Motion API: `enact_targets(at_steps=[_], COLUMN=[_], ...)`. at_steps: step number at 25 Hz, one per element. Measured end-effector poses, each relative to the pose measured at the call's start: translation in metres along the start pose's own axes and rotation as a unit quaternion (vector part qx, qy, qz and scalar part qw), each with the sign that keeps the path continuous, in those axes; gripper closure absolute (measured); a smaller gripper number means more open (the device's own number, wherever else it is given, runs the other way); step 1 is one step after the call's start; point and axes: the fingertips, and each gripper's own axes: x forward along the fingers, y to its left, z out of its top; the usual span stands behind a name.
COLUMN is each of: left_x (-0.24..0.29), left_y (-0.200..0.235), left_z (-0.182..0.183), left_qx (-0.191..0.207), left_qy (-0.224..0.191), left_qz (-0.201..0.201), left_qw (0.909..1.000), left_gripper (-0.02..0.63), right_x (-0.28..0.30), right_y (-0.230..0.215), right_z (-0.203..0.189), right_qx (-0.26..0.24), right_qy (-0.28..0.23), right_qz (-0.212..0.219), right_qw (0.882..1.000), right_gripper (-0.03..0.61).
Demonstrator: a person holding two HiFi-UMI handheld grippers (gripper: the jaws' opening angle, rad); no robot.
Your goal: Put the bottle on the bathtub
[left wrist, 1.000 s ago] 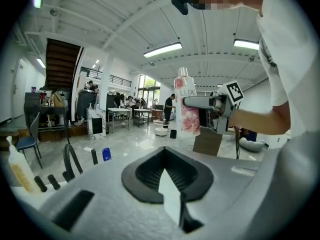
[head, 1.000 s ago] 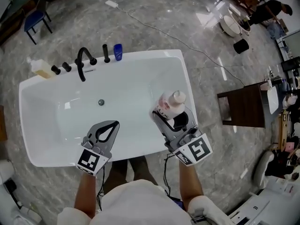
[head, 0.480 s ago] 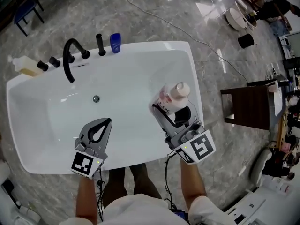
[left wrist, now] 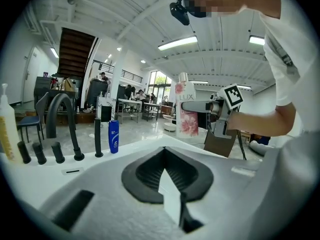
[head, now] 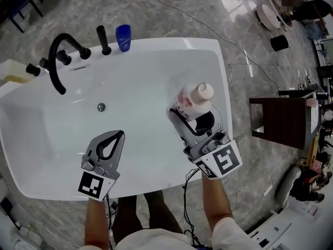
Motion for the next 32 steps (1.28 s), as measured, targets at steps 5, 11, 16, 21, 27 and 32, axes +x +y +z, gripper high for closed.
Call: enact_targets(at_steps=[5, 11, 16, 21, 27, 32], left_x=[0.027, 0.045, 0.051, 0.05, 0.046, 0.044], left_y=[0.009, 0.02, 0.028, 0.038, 0.046, 0.047], left_z=[-0.012, -0.033, -0.055, -0.071, -0.093, -0.105], left_qx=[0.009, 0.007, -0.002, -0.019, -0.025, -0.032], left_qy=[-0.005, 0.003, 0.016, 0.024, 0.038, 0.042], left_qz=[0.002, 0.011, 0.018, 0.039, 0.053, 0.061], left_qw=[0.9999, 0.9999, 0.9997, 0.9988, 0.9976, 0.9967], left_gripper=[0.617, 0.615, 0.617, 0.617, 0.616, 0.615], right_x=[0.024, 0.061, 0.105, 0.152, 0.2, 0.24], right_y=[-0.019, -0.046, -0.077, -0.119, -0.154, -0.169], right_z=[-0.027, -0.059, -0.088, -0.109, -0.121, -0.121], right_qx=[-0.012, -0.025, -0.029, -0.033, -0.044, -0.065], right_qy=[-0.004, -0.009, -0.006, 0.003, -0.004, -0.04], right_qz=[0.006, 0.011, -0.002, -0.026, -0.046, -0.076], right_qw=[1.0, 1.0, 1.0, 0.999, 0.998, 0.994], right_gripper=[0.337, 0.337, 0.337, 0.337, 0.337, 0.337])
